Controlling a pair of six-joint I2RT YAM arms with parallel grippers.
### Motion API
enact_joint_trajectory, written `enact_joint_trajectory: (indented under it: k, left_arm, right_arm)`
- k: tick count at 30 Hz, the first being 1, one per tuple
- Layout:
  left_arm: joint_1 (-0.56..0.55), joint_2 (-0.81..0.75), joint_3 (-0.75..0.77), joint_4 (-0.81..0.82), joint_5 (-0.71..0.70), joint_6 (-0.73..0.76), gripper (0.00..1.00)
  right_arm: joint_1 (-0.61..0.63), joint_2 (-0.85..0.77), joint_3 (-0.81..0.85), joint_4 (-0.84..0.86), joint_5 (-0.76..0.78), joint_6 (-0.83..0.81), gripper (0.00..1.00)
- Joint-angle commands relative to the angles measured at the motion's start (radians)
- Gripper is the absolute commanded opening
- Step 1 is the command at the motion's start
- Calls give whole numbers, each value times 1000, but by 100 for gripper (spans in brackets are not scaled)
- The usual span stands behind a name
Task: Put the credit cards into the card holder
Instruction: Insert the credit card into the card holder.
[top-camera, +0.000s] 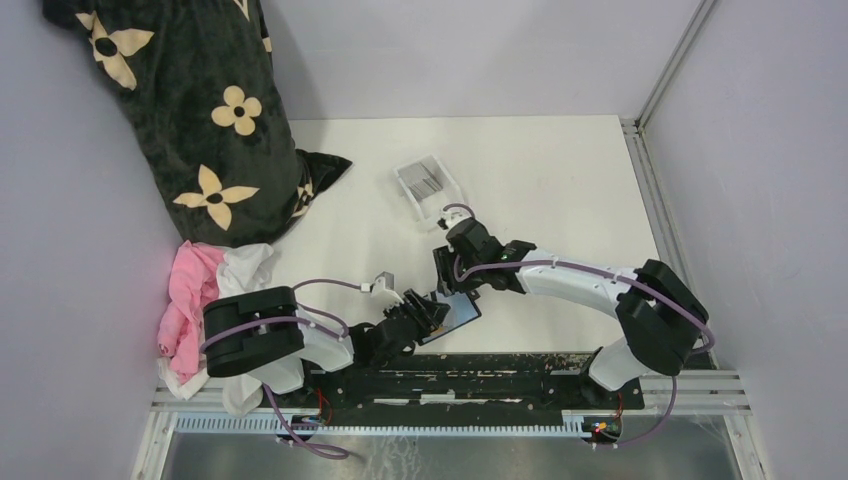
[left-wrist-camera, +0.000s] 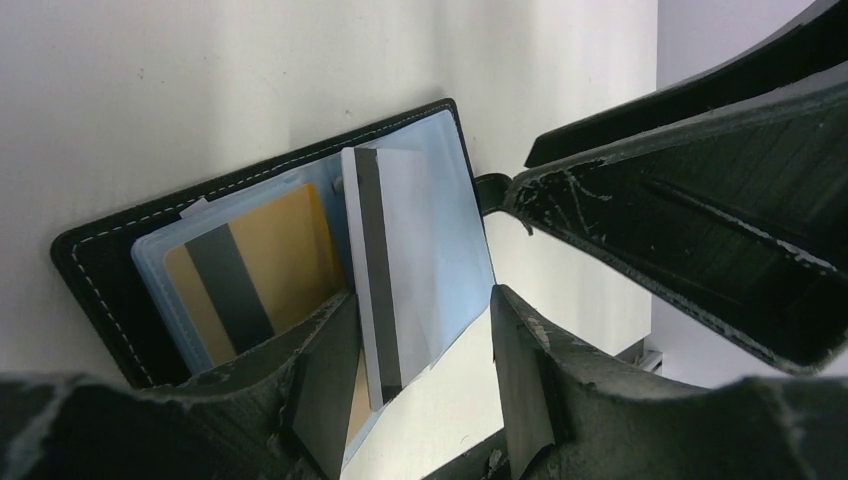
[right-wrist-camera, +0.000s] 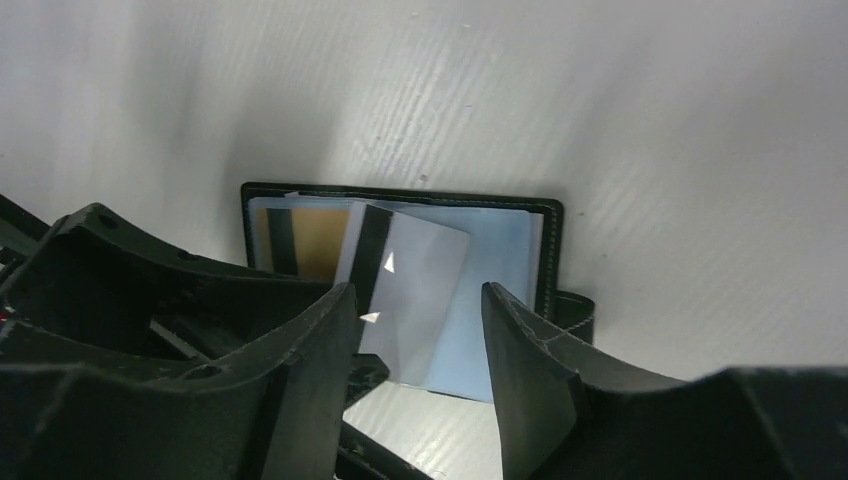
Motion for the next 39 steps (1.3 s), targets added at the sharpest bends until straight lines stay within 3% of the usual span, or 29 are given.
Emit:
enact_joint_trajectory:
  k: [1,6,25,39]
  left_arm:
    - [-6,13,-43,16,9,89,58]
    - [-7,23,-66,78,35,108,57]
    - [-13,52,-91,145,68,102,51]
    - [-18,64,-102,147,68,70,49]
  right_arm:
    - [61,54,108,-52,75,-21,56]
    - [105,112,162,-64,87,-9,53]
    - [225,302,317,-129,97,36,13]
    - [235,333,296,-196,144,28,8]
